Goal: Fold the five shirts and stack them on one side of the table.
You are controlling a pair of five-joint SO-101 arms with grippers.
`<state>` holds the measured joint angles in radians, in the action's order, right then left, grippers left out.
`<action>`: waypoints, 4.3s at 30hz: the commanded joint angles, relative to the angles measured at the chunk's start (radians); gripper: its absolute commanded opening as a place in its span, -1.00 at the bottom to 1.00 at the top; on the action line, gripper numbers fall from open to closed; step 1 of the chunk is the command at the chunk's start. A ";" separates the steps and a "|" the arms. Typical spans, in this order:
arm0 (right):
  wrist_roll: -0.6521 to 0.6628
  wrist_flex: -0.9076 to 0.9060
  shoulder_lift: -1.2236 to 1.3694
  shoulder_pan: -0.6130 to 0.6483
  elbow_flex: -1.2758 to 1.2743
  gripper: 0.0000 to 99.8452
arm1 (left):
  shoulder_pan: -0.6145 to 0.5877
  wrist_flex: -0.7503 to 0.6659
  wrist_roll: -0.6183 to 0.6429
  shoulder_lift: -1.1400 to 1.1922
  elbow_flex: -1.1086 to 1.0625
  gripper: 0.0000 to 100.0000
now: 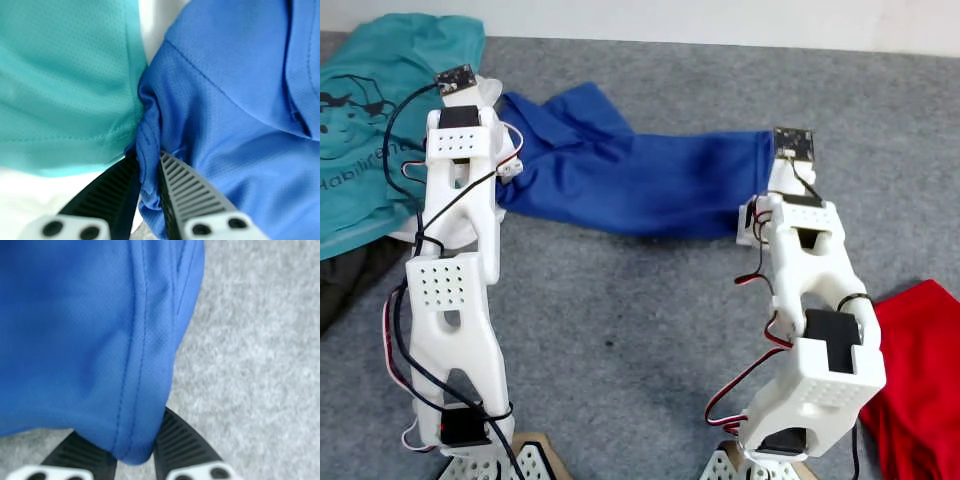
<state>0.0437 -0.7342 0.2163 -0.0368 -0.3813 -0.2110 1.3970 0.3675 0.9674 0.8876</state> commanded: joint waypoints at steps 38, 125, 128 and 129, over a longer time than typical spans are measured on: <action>0.092 -0.124 -0.711 -0.021 -0.562 -0.99 | -0.033 0.319 -0.213 -0.443 -0.446 -0.99; 0.044 -0.242 -0.395 0.053 -0.120 -0.49 | -0.093 -0.364 -0.040 -1.216 -1.317 -0.30; 0.034 -0.185 -0.348 0.062 -0.120 -0.49 | -0.077 -0.405 0.032 -1.214 -1.348 -0.30; 0.034 -0.168 -0.334 0.064 -0.120 -0.49 | -0.071 -0.427 0.049 -1.214 -1.365 -0.30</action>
<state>0.0913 -0.9567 -0.1335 0.0123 -0.5531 -0.3184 1.0411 0.3368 -0.2064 -0.4488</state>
